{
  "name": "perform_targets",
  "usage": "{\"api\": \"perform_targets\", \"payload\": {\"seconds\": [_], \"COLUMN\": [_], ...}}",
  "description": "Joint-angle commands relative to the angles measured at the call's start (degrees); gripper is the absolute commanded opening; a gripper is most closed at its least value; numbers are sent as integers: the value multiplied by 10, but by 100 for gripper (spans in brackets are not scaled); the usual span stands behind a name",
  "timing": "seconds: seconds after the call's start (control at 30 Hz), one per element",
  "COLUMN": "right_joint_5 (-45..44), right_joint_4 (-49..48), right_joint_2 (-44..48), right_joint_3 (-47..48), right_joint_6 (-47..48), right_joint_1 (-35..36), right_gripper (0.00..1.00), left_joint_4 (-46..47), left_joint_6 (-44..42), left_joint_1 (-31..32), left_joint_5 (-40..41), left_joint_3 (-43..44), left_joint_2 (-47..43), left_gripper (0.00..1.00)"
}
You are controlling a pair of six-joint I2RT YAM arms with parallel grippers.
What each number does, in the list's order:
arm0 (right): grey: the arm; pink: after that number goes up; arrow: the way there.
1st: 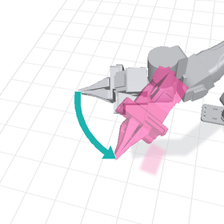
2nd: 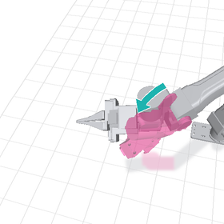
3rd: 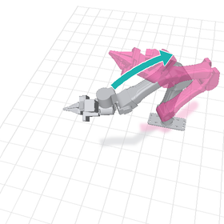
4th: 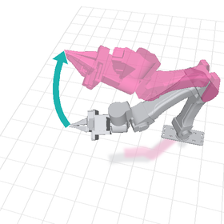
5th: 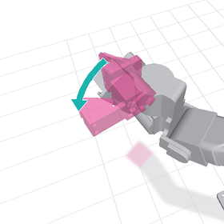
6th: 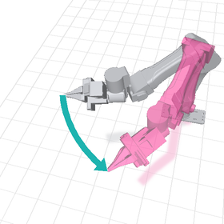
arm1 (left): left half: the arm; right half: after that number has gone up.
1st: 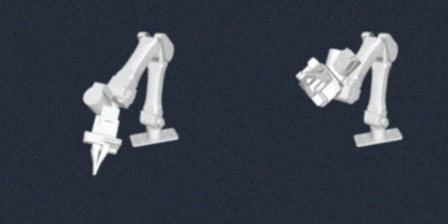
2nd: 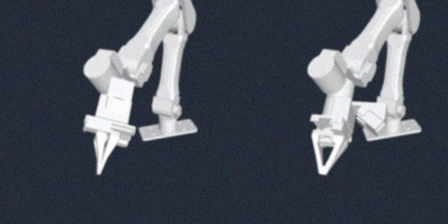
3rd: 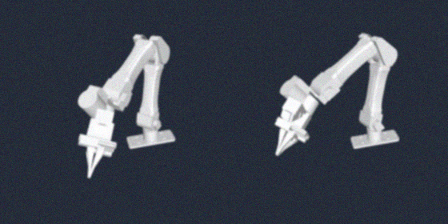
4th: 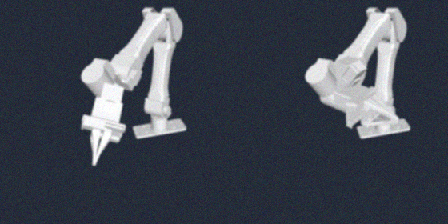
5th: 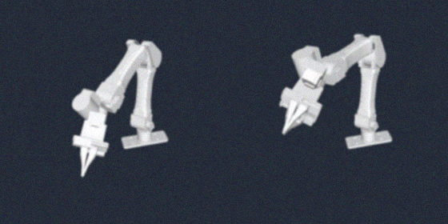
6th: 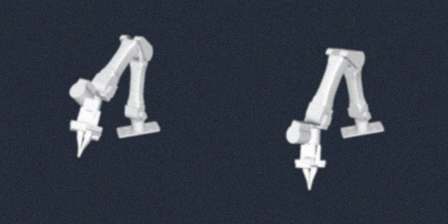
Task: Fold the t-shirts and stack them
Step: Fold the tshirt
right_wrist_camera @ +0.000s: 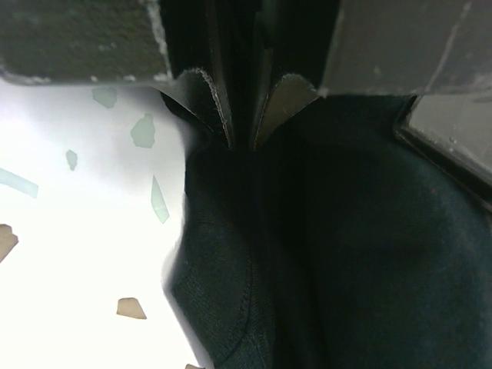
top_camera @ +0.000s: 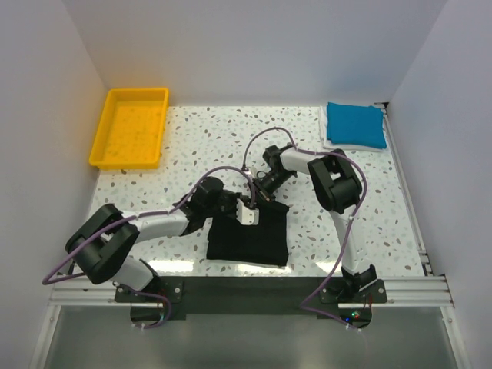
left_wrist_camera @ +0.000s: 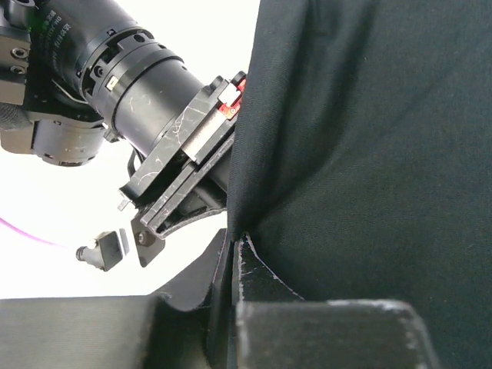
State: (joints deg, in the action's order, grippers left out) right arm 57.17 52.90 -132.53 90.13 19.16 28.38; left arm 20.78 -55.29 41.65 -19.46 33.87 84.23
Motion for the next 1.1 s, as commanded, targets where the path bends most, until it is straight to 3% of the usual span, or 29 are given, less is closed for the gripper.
{"api": "perform_targets", "payload": {"seconds": [0.0,0.03,0.13,0.23,0.4,0.47,0.5,0.67,0.9,1.07], "right_joint_5": [-60,-67,-93,-114,-154,-170,-175,-224,-248,-224], "right_joint_4": [-4,-2,12,37,92,129,129,190,271,338], "right_joint_2": [-24,-23,-15,-2,5,10,11,23,30,67], "right_joint_3": [7,10,29,61,133,167,180,269,365,280], "right_joint_6": [31,33,35,50,83,97,97,122,155,215], "right_joint_1": [1,2,-5,-9,-9,-9,-9,-15,-67,-97], "right_gripper": [17,18,22,27,37,42,43,52,62,68], "left_joint_4": [86,86,76,60,-70,-159,-159,-289,-374,-484], "left_joint_6": [-23,-24,-24,-11,23,90,107,171,227,222], "left_joint_1": [-6,-6,-6,-7,-11,-36,-36,-118,-202,-256], "left_joint_5": [26,28,34,41,15,-13,-25,-98,-163,-241], "left_joint_3": [-9,-11,-11,-6,37,74,74,138,231,341], "left_joint_2": [0,1,-18,-52,-116,-143,-144,-137,-34,88], "left_gripper": [8,16,57,65,67,67,67,67,68,70]}}
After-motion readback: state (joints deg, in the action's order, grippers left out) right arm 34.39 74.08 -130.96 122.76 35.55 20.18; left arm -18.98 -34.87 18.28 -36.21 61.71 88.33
